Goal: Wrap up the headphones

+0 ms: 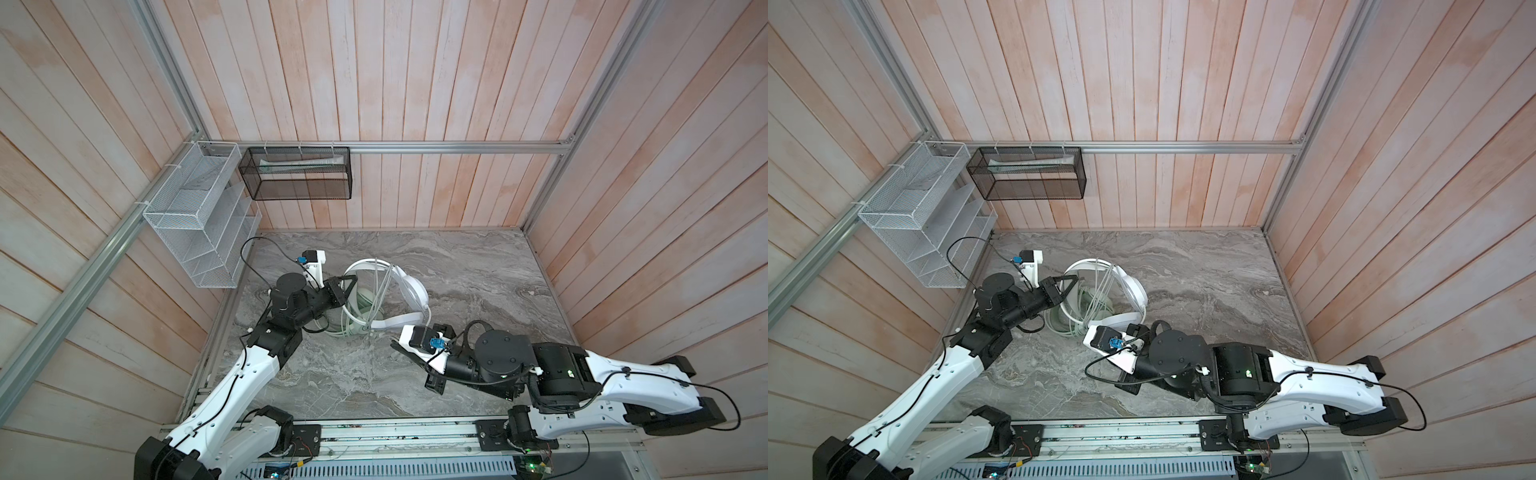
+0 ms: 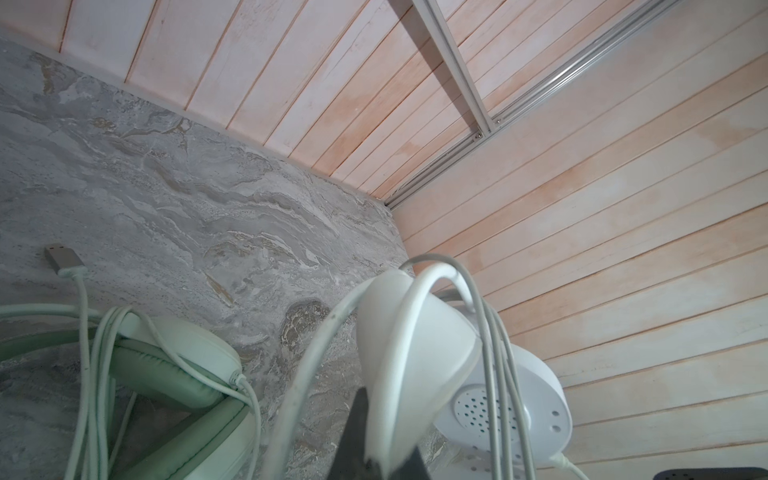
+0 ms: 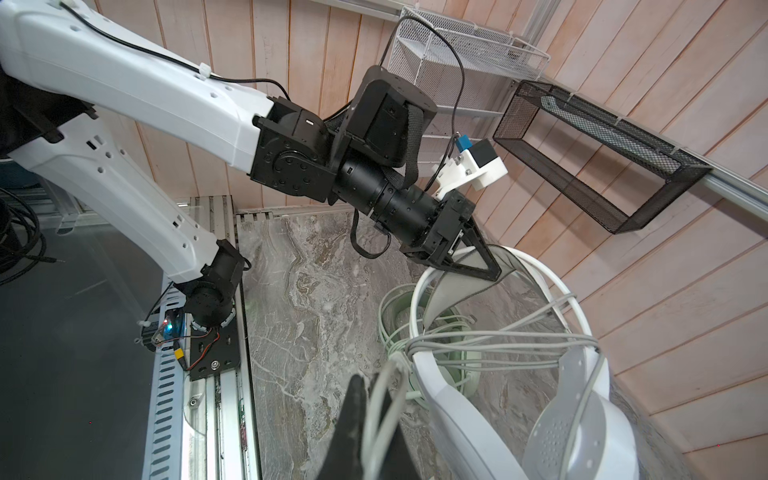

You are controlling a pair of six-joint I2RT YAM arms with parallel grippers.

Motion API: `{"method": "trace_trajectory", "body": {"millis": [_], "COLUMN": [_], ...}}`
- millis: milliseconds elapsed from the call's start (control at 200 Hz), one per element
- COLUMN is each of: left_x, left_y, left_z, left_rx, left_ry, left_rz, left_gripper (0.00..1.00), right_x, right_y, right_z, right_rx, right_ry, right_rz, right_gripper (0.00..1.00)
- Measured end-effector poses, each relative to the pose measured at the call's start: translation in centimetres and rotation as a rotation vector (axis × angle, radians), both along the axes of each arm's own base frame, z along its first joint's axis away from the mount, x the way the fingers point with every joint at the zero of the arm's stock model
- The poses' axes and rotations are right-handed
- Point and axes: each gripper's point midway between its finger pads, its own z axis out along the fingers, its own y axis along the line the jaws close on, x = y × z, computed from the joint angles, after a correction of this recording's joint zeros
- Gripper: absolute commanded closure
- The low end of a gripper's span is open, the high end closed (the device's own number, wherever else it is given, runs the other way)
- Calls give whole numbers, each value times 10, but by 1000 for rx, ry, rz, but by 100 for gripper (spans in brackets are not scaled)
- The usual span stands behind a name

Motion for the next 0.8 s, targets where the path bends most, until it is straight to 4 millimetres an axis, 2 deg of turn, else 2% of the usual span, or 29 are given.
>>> {"method": "trace_trajectory", "body": {"millis": [120, 370, 515, 800], "left_x": [-6, -28, -38, -41], "left_y": [-4, -16, -22, -22], "left_z": [4, 29, 34, 39], "left_rx": [40, 111, 160, 216], "left_ry": [-48, -219, -296, -368], "left_rz": [-10, -57, -86, -90], "left_gripper": [100, 100, 100, 100], "right_x": [13, 49, 64, 100], "right_y": [-5, -25, -27, -41], "right_z": [3, 10, 4, -10], "right_rx": [6, 25, 1, -56], "right_ry": [-2, -9, -16, -1], "right_rz": [-37, -143, -177, -253], "right_gripper": [100, 100, 100, 100]}}
